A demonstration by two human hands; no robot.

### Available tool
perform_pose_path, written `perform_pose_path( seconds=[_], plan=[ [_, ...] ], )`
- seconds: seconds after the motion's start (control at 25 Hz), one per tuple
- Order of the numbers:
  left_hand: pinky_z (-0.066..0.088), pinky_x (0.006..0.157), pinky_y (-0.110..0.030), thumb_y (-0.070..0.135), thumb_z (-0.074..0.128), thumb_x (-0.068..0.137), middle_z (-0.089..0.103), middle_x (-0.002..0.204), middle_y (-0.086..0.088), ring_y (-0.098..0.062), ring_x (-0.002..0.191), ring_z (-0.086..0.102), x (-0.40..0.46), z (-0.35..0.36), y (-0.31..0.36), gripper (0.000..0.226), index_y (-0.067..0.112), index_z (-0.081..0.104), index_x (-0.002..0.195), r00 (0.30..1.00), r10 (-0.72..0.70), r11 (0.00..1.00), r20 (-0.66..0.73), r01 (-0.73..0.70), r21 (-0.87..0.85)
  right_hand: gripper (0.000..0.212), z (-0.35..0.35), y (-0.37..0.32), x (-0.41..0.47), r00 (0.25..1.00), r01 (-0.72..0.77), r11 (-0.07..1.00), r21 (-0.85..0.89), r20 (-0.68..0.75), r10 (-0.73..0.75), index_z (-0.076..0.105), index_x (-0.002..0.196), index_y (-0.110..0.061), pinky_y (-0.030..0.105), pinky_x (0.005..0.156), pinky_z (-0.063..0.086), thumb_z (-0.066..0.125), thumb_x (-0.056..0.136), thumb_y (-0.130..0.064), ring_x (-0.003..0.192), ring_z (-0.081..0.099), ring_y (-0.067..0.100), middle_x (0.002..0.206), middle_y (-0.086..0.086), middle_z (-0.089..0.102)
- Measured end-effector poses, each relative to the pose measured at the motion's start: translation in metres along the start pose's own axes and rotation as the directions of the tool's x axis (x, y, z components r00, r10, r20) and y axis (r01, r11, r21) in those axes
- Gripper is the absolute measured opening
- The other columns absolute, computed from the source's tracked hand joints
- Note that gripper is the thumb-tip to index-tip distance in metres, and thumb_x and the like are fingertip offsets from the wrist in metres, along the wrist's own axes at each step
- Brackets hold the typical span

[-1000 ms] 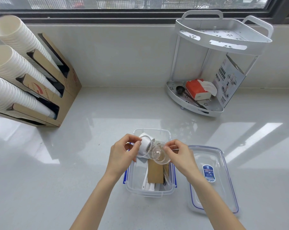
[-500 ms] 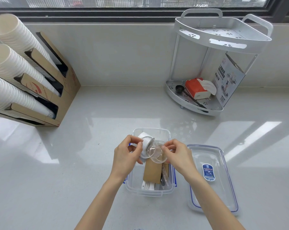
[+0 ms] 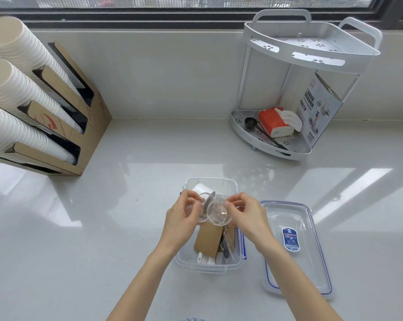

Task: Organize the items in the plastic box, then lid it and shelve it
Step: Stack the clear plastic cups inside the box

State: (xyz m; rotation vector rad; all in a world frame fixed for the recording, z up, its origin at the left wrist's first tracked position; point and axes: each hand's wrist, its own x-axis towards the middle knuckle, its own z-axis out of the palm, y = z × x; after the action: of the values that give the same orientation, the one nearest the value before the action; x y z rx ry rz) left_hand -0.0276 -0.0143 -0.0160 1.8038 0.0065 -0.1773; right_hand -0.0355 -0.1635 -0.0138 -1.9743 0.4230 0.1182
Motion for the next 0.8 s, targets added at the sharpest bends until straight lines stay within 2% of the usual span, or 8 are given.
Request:
perform_pose_path(
  seconds=[0.12, 0.2, 0.28, 0.44, 0.52, 0.68, 0.76, 0.8],
  plan=[
    [0.059, 0.062, -0.023, 0.015, 0.039, 0.094, 0.064, 0.087, 0.007, -0.003, 0.078, 0.065, 0.0, 0.002, -0.002, 0.018, 0.026, 0.045, 0.08, 0.996, -0.062, 0.998, 0.071, 0.064, -0.026, 0.008, 0.001, 0.0, 0.0, 1.0, -0.012, 0.999, 0.044, 0.014, 0.012, 0.06, 0.092, -0.018, 0.033, 0.075, 0.056, 0.054, 0.089, -0.022, 0.08, 0.06, 0.018, 0.091, 0.001, 0.063],
    [0.059, 0.061, -0.022, 0.014, 0.04, 0.094, 0.066, 0.086, 0.001, -0.011, 0.08, 0.065, 0.0, 0.002, -0.005, 0.018, 0.025, 0.045, 0.08, 0.996, -0.062, 0.998, 0.057, 0.062, -0.011, 0.016, 0.0, -0.001, 0.0, 0.998, -0.038, 0.994, 0.099, 0.043, 0.034, 0.062, 0.099, -0.016, 0.014, 0.06, 0.052, 0.049, 0.092, -0.023, 0.081, 0.061, 0.019, 0.094, 0.003, 0.064],
    [0.059, 0.059, -0.02, 0.011, 0.042, 0.093, 0.067, 0.088, -0.006, -0.016, 0.08, 0.064, -0.001, 0.001, -0.008, 0.019, 0.024, 0.046, 0.079, 0.998, -0.066, 0.997, 0.025, 0.067, -0.028, 0.023, -0.001, -0.002, -0.002, 0.997, -0.048, 0.991, 0.127, 0.072, 0.039, 0.064, 0.106, -0.014, 0.006, 0.052, 0.047, 0.046, 0.094, -0.023, 0.08, 0.061, 0.016, 0.094, 0.0, 0.064],
    [0.057, 0.055, -0.016, 0.009, 0.045, 0.091, 0.067, 0.09, -0.01, -0.016, 0.081, 0.065, 0.0, -0.001, -0.011, 0.02, 0.023, 0.049, 0.078, 0.997, -0.079, 0.993, -0.02, 0.077, -0.084, 0.027, 0.0, -0.003, -0.003, 0.992, -0.013, 0.989, 0.146, 0.128, -0.006, 0.066, 0.107, -0.016, 0.022, 0.08, 0.051, 0.042, 0.094, -0.016, 0.099, 0.06, 0.015, 0.104, -0.002, 0.066],
    [0.057, 0.054, -0.018, 0.011, 0.047, 0.091, 0.068, 0.094, -0.013, -0.021, 0.085, 0.067, 0.001, -0.003, -0.011, 0.014, 0.02, 0.05, 0.081, 0.995, -0.091, 0.99, -0.031, 0.087, -0.112, 0.031, -0.001, -0.004, -0.005, 0.984, 0.006, 0.99, 0.142, 0.177, -0.031, 0.064, 0.112, -0.019, 0.013, 0.076, 0.044, 0.04, 0.094, -0.014, 0.104, 0.056, 0.011, 0.11, -0.005, 0.064],
    [0.058, 0.053, -0.021, 0.012, 0.049, 0.09, 0.069, 0.091, -0.008, -0.012, 0.074, 0.069, 0.002, -0.008, -0.01, 0.005, 0.014, 0.051, 0.085, 0.987, -0.156, 0.971, -0.036, 0.147, -0.189, 0.037, -0.001, 0.002, -0.008, 0.956, 0.118, 0.984, 0.132, 0.253, -0.148, 0.056, 0.124, -0.026, 0.008, 0.085, 0.04, 0.045, 0.09, -0.013, 0.12, 0.05, 0.01, 0.129, -0.012, 0.054],
    [0.059, 0.053, -0.022, 0.011, 0.051, 0.089, 0.068, 0.093, -0.01, -0.018, 0.077, 0.068, 0.003, -0.01, -0.009, 0.01, 0.015, 0.051, 0.08, 0.983, -0.177, 0.969, -0.043, 0.166, -0.182, 0.042, 0.0, 0.003, -0.008, 0.943, 0.187, 0.977, 0.098, 0.259, -0.207, 0.055, 0.123, -0.026, 0.0, 0.076, 0.042, 0.048, 0.087, -0.005, 0.116, 0.053, 0.017, 0.125, -0.014, 0.051],
    [0.059, 0.053, -0.023, 0.01, 0.052, 0.088, 0.068, 0.094, -0.011, -0.022, 0.079, 0.068, 0.003, -0.012, -0.008, 0.012, 0.014, 0.05, 0.078, 0.982, -0.183, 0.97, -0.046, 0.173, -0.169, 0.044, 0.0, 0.004, -0.008, 0.936, 0.217, 0.971, 0.099, 0.261, -0.236, 0.055, 0.121, -0.027, 0.002, 0.077, 0.045, 0.049, 0.085, -0.001, 0.115, 0.053, 0.017, 0.122, -0.015, 0.05]
  ],
)
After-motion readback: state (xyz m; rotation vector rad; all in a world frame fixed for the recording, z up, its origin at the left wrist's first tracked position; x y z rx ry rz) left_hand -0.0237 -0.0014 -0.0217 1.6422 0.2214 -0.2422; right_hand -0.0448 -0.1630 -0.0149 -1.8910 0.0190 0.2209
